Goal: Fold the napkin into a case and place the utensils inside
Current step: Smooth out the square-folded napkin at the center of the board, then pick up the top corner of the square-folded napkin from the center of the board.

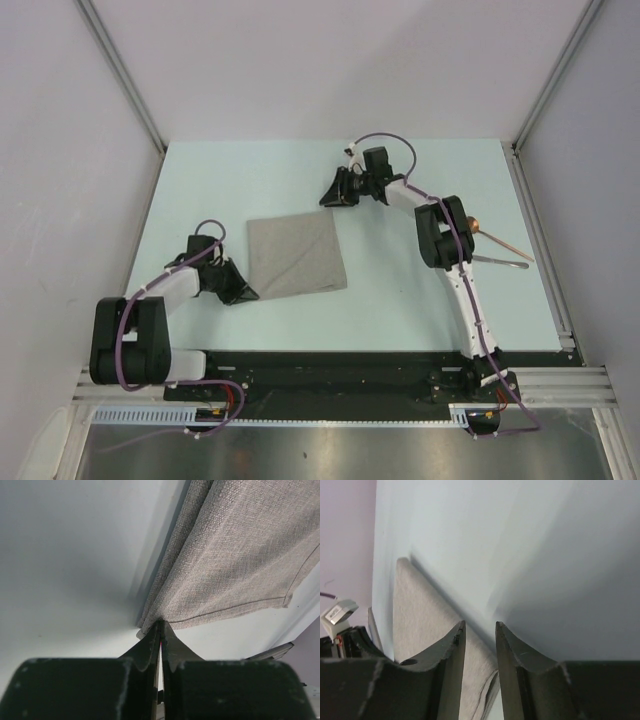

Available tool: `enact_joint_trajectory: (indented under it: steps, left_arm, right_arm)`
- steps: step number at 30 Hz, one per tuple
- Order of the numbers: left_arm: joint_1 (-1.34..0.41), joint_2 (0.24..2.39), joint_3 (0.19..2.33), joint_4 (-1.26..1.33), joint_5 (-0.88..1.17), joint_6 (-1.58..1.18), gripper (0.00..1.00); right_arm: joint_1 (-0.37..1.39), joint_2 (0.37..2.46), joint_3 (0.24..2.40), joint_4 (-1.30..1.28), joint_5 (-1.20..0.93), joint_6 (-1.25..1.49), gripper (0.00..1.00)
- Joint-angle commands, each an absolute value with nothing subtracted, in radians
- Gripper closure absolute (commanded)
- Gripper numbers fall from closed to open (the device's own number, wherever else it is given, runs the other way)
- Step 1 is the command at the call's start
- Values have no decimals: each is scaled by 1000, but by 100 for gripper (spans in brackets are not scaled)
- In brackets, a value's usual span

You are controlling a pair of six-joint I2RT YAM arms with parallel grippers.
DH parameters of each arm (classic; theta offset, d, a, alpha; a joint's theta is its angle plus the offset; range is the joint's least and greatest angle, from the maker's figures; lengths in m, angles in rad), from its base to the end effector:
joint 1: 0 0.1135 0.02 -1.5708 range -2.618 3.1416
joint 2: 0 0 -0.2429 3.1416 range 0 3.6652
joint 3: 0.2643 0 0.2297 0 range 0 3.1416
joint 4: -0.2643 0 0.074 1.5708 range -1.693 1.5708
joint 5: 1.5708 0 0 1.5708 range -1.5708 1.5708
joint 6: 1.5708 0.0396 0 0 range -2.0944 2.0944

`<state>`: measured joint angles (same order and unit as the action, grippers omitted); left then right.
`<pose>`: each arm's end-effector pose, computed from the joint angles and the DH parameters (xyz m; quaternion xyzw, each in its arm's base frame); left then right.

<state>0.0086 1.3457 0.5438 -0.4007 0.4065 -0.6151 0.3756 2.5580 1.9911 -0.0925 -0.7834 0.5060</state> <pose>0.2029 -0.0139 0.1297 -0.2603 0.9278 -0.2429 0.1119 0.4759 0.2177 0.1164 -0.1136 0.8391 0.4836 0.2216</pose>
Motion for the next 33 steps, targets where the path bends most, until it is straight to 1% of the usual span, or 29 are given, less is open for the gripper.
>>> enact_joint_trajectory:
  steps: [1,3,6,7,9,10,13,14,15,17,21,22,24,25,28,30,33]
  left_arm:
    - [6,1385,517,-368,366,-615,95]
    - [-24,1365,528,-364,405,-604,92]
    - [-32,1290,575,-394,449,-581,75]
    - [-32,1263,609,-415,460,-568,67]
    - [-34,1194,655,-442,466,-552,62]
    - [-34,1178,705,-455,462,-543,58]
    - [-31,1196,803,-449,456,-535,57]
    - [-31,1222,825,-446,463,-537,58]
    - [-31,1279,847,-446,475,-543,59]
    - [-31,1330,887,-413,518,-558,64]
    - [-34,1367,904,-354,509,-580,65]
    - [-35,1365,902,-344,502,-578,65]
    - [-40,1359,894,-333,488,-571,65]
    - [-43,1352,882,-321,485,-569,65]
    - [-57,1341,864,-310,485,-563,65]
    - [-78,1336,861,-313,483,-549,65]
    - [-109,1348,865,-330,492,-531,65]
  right_arm:
    - [354,2635,2137,-178,-759,457,65]
    - [353,2605,2140,-202,-720,465,64]
    - [353,2528,2140,-291,-631,445,59]
    - [353,2507,2141,-373,-545,436,53]
    - [353,2426,2132,-451,-467,402,47]
    - [356,2392,2122,-522,-369,405,40]
    - [368,2271,2011,-596,-273,457,33]
    - [373,2241,1926,-606,-253,484,33]
    - [394,2205,1880,-620,-235,541,33]
    - [429,2102,1778,-614,-210,569,32]
    - [560,1958,1588,-653,-59,617,33]
    - [618,1912,1562,-650,-10,638,36]
    - [664,1887,1516,-649,8,675,43]
    - [684,1881,1481,-640,32,687,48]
    - [745,1887,1445,-640,66,695,54]
    - [778,1905,1433,-632,90,684,55]
    - [793,1936,1427,-641,92,677,59]
